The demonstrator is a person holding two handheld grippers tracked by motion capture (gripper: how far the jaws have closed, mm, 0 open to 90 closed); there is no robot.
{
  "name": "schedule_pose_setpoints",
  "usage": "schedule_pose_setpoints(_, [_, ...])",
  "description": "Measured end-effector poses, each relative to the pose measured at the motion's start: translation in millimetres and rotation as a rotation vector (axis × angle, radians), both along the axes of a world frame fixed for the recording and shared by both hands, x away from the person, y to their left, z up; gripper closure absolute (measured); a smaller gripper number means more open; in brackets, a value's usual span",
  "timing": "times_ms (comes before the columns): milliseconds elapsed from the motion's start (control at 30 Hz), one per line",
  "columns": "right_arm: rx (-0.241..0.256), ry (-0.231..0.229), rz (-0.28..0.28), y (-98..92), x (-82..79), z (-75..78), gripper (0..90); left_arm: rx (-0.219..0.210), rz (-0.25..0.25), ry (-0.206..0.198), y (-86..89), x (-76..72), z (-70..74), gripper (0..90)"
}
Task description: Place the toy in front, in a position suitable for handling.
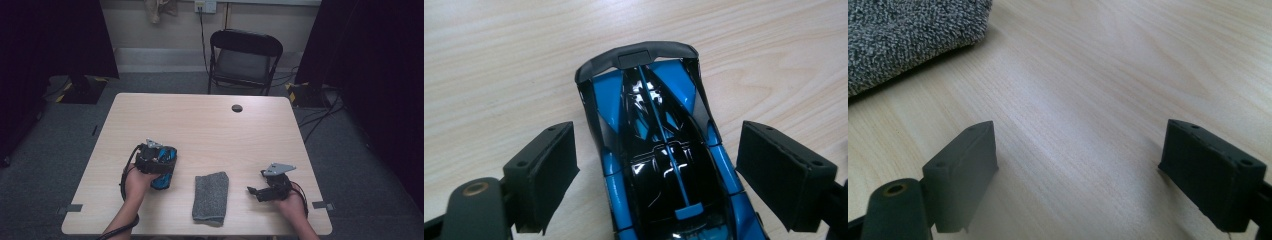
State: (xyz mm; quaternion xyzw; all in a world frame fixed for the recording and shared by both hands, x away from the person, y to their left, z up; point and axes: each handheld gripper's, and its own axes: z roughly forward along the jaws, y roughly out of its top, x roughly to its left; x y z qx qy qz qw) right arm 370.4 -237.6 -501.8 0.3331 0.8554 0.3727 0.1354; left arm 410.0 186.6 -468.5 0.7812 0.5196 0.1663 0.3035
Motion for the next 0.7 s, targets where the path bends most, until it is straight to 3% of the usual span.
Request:
schedule_pose_setpoints(467, [0.001, 0.001, -0.005, 0.4, -0.7, 0.0, 13.9, 0.029, 0.006, 0.022, -6.5, -0.1, -14.3, 15.6])
schedule_pose_setpoints(700, [0.001, 0.001, -0.006, 0.5, -1.0, 0.1, 13.9, 0.012, 0.004, 0.024, -5.8, -0.9, -18.0, 15.0])
